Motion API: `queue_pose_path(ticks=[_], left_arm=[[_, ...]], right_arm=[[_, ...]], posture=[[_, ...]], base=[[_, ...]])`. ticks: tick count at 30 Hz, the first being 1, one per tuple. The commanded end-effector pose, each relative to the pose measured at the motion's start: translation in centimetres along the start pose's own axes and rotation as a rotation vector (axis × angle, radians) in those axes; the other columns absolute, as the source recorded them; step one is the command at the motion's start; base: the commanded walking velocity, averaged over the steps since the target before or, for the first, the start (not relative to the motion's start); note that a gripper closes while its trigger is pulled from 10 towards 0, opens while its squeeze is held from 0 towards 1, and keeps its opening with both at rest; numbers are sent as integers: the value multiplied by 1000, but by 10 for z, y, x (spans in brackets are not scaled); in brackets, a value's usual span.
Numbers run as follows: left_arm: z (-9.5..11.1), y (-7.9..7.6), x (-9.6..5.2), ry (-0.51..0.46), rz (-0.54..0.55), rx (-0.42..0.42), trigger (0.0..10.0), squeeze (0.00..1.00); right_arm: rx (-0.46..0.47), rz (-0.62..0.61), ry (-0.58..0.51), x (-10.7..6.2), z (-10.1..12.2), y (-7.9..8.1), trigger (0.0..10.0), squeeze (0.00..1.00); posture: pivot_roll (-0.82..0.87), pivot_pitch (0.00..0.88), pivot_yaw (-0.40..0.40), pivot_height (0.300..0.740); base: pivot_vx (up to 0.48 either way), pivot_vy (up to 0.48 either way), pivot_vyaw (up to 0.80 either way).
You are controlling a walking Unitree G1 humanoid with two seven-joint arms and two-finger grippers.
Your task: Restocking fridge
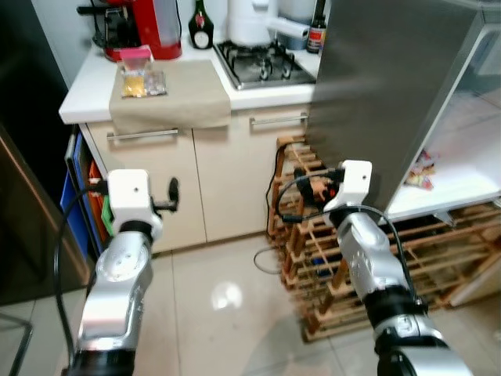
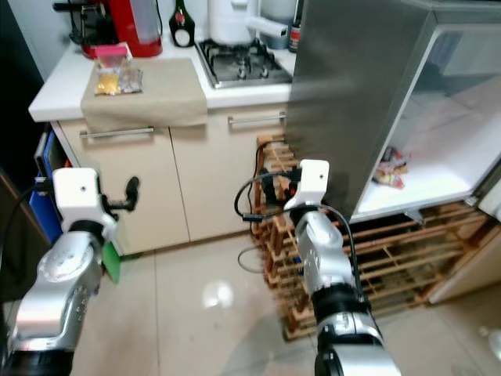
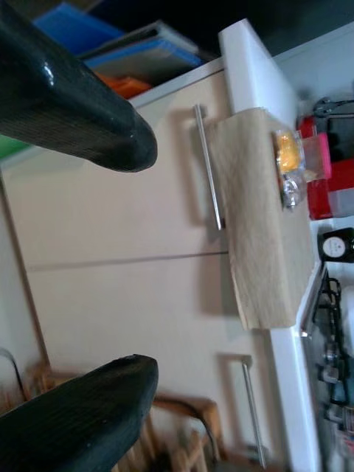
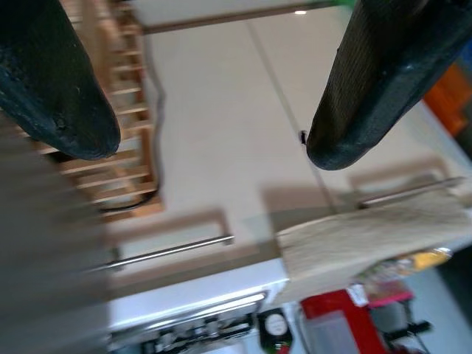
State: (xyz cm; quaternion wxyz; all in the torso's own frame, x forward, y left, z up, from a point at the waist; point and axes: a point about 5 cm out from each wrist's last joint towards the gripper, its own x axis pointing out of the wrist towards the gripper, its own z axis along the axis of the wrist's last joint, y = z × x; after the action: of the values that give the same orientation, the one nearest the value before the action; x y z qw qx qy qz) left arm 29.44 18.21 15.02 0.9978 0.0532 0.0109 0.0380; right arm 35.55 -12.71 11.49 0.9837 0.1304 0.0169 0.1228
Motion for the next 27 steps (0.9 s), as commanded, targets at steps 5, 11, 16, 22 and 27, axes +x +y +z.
queue_pose_path(ticks=[5, 11, 16, 22, 27], left_arm=[[8, -7, 4, -16, -20, 5, 10000, 0], [-4, -5, 0, 35, 16, -49, 10000, 0], [-9, -6, -1, 40, 51, -126, 10000, 0], [-21, 4, -9, 54, 57, -116, 10000, 0], [-5, -19, -3, -17, -171, -117, 10000, 0]], right_arm=[[1, 43, -20, 4, 3, 7, 10000, 31], [-26, 120, -4, 4, 1, 15, 10000, 82], [-59, 180, 2, 4, 2, 25, 10000, 118], [-69, 93, -6, 1, 4, 12, 10000, 0], [-151, 80, 7, -8, 3, 11, 10000, 0]], posture=[[43, 0, 48, 740], [45, 0, 9, 740], [38, 0, -45, 740], [38, 0, -57, 740], [27, 0, -38, 740]], base=[[0, 0, 520], [0, 0, 518], [0, 0, 515], [0, 0, 179], [0, 0, 0]])
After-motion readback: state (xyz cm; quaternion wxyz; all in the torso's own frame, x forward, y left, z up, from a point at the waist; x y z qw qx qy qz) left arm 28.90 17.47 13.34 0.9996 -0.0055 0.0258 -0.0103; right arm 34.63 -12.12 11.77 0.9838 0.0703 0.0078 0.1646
